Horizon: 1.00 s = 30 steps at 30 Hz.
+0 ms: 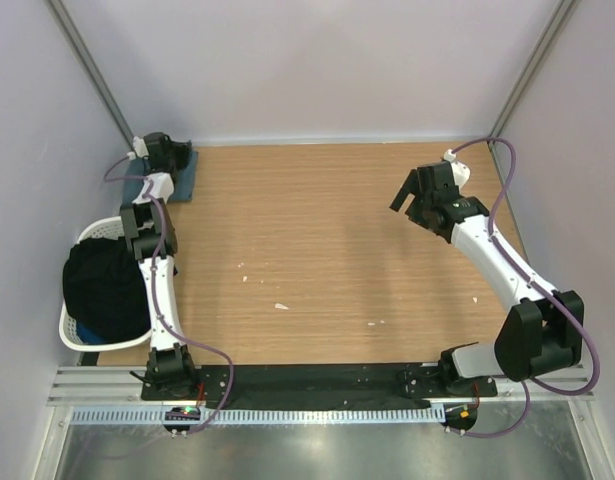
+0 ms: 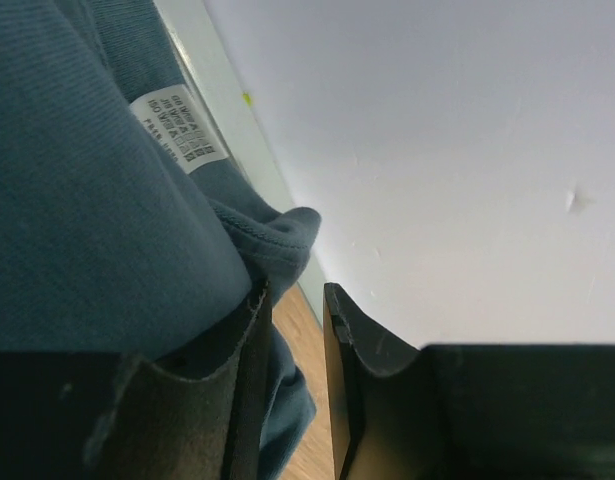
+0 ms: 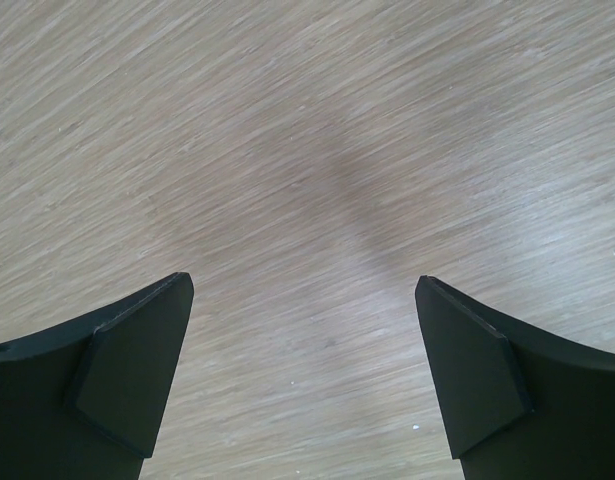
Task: Fold and stack the t-shirts
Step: Neatly place the folded tshirt to the corner, then reset both grippers
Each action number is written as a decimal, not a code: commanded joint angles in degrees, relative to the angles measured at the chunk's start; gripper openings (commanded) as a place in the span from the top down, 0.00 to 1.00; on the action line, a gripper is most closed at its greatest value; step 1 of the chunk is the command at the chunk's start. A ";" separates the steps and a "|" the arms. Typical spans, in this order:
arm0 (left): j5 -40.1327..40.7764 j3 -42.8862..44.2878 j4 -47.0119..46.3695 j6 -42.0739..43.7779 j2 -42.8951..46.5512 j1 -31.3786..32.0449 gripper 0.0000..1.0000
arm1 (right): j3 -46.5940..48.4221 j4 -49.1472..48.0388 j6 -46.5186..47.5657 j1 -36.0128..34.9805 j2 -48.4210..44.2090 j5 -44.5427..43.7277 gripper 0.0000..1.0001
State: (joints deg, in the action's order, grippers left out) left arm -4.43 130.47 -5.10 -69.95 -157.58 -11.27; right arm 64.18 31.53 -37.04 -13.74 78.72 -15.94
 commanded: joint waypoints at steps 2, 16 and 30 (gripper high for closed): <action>-2.60 -0.39 -6.31 -2.12 1.47 0.11 0.71 | 2.70 -0.24 0.03 0.11 -1.81 0.29 0.00; -5.32 -13.30 -15.38 -1.07 23.96 0.46 0.58 | 5.25 -1.91 6.01 0.11 -7.87 2.67 0.00; -9.20 -37.13 20.37 34.22 61.76 10.72 0.16 | 6.83 0.72 9.70 0.20 -17.28 0.65 0.00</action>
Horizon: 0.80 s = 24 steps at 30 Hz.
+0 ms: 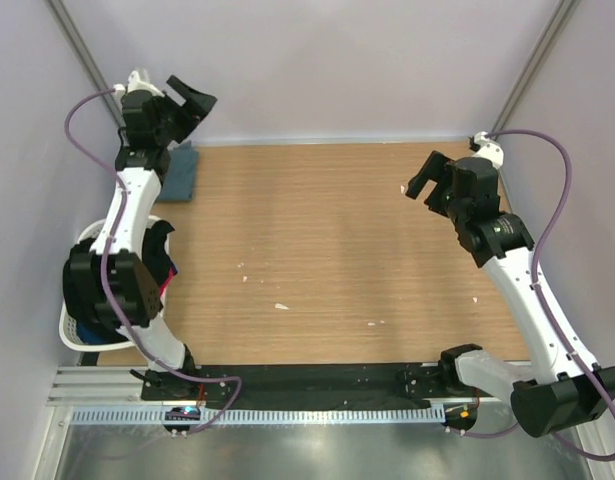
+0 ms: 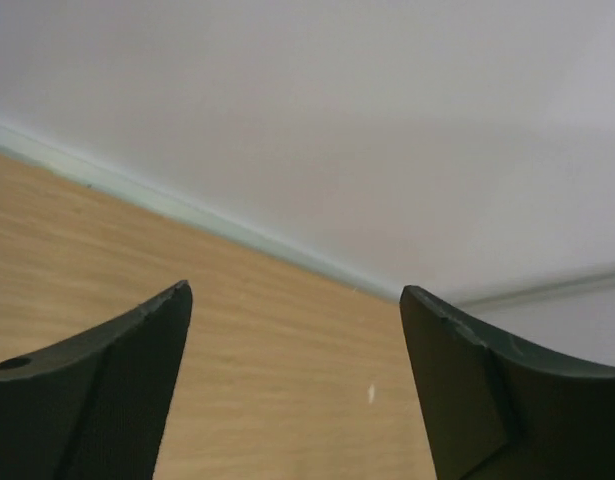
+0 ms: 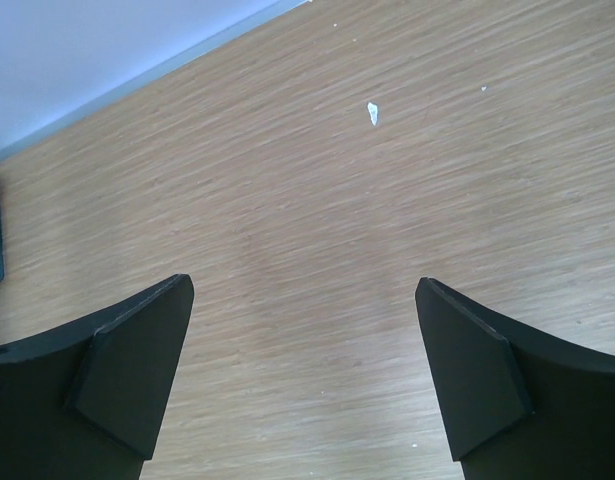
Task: Fold and stack the t-shirts
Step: Reset both grippers
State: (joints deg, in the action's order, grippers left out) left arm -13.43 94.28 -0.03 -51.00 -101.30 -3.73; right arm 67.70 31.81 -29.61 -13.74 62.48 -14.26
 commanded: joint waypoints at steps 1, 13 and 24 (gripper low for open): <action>0.42 -1.90 19.76 18.02 8.54 5.03 0.11 | 3.75 0.97 2.79 0.20 -1.04 -1.38 0.00; 12.03 -31.15 28.51 22.10 40.72 17.43 0.00 | -9.58 -4.56 6.58 0.11 -15.52 -4.73 0.00; 19.58 -43.39 35.45 18.92 62.79 18.14 0.00 | -18.31 -4.22 4.12 0.20 -23.80 -4.11 0.00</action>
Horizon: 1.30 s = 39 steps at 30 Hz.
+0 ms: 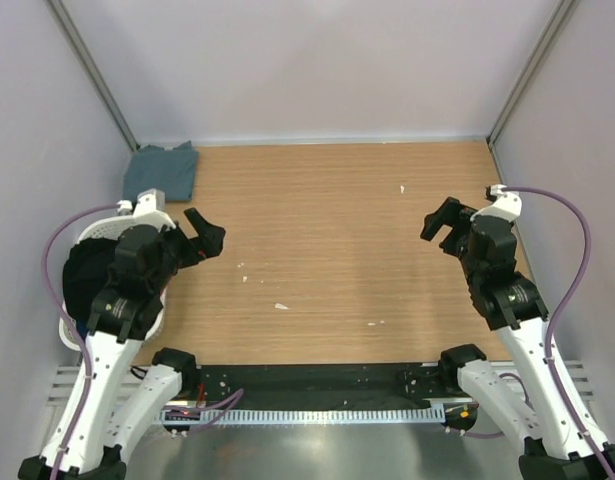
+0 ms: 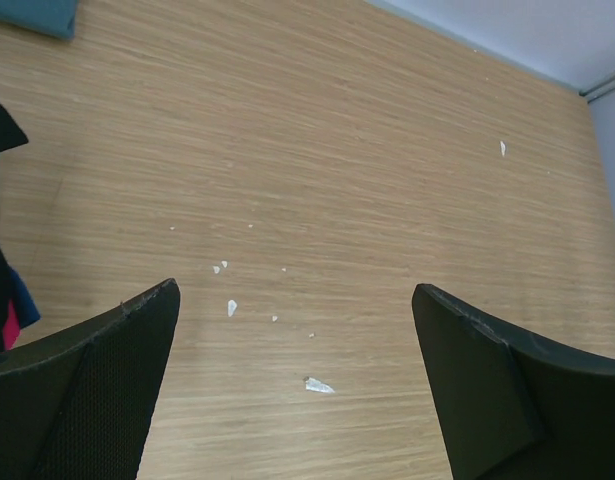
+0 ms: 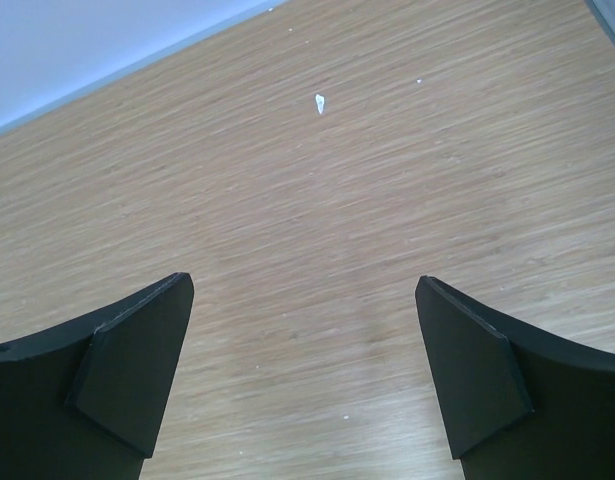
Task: Fold and stack the t-shirts
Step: Reset both grippers
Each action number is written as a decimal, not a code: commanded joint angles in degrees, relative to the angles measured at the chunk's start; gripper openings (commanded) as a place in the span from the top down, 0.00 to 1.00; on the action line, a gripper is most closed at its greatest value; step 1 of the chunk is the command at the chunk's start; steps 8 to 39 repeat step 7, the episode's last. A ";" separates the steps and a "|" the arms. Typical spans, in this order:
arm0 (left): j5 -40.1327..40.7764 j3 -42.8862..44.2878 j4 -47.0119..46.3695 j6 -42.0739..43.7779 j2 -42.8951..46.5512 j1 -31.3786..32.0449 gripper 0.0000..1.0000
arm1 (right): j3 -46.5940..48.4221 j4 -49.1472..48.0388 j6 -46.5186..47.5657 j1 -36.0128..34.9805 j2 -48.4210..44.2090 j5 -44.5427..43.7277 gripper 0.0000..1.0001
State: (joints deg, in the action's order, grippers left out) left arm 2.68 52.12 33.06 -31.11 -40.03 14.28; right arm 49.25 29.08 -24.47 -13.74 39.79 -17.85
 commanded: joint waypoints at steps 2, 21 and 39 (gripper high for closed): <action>4.26 -1.32 3.85 -1.40 2.59 0.13 0.00 | 0.75 -0.35 -1.54 0.11 -1.47 -0.96 0.00; 4.62 0.79 7.28 -0.44 2.06 0.13 0.00 | 1.19 -1.04 0.55 0.20 -1.82 1.31 0.00; 4.62 0.79 7.28 -0.44 2.06 0.13 0.00 | 1.19 -1.04 0.55 0.20 -1.82 1.31 0.00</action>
